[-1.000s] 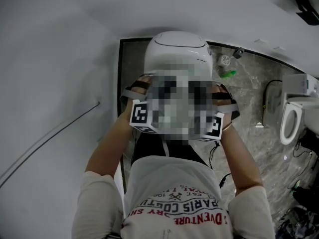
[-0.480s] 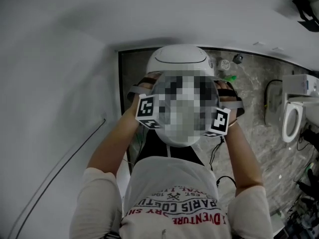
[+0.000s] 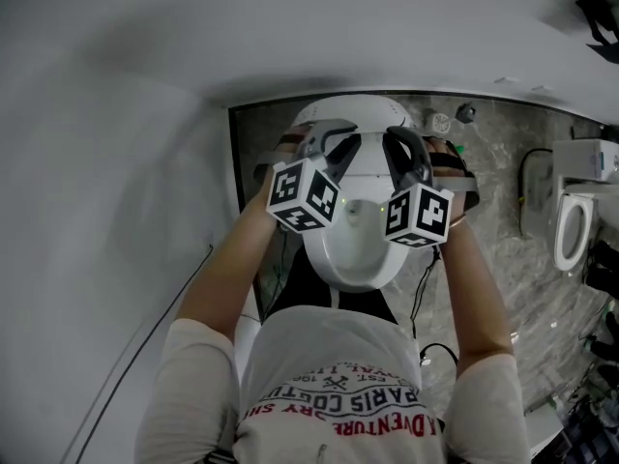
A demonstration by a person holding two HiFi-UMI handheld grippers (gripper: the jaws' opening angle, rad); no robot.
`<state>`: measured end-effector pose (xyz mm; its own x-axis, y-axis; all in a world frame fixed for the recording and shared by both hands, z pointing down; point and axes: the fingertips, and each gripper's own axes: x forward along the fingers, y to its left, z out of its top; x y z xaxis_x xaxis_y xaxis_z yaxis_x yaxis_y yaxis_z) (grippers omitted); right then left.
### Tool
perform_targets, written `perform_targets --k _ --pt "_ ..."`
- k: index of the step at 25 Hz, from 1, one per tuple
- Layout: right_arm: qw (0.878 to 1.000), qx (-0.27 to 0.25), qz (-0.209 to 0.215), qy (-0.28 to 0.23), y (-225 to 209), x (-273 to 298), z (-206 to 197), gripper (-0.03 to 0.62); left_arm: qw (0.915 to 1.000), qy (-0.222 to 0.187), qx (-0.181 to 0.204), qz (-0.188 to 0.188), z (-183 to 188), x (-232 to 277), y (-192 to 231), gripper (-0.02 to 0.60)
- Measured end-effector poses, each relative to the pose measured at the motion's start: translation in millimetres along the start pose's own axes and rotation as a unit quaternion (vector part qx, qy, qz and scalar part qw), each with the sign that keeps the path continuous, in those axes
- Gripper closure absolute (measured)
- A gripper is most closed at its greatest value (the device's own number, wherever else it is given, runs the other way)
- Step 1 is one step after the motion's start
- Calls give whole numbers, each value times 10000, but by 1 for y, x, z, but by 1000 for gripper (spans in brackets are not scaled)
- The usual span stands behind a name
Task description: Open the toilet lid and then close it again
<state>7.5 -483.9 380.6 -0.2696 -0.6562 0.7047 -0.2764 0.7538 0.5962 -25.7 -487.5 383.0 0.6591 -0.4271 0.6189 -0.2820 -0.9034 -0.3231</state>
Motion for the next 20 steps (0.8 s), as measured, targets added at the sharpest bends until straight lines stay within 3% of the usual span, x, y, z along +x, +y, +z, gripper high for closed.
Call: perform_targets --k 7,10,13,17,20 --pt "9999 98 35 124 -3 7 -3 565 9997 123 87 -217 -2 8 3 520" --pt "9997 -58 -184 154 -2 1 -1 563 9995 178 257 69 1 0 1 505" --pt "9991 33 -422 59 -3 -15 3 502 9989 66 334 318 9 -15 -4 494" --pt "9935 683 -829 -388 -14 -55 10 494 9953 -332 0 912 32 -55 -2 494" --pt "9844 1220 -1050 -707 -20 -92 18 496 9863 -843 -645 1267 54 -94 -2 494"
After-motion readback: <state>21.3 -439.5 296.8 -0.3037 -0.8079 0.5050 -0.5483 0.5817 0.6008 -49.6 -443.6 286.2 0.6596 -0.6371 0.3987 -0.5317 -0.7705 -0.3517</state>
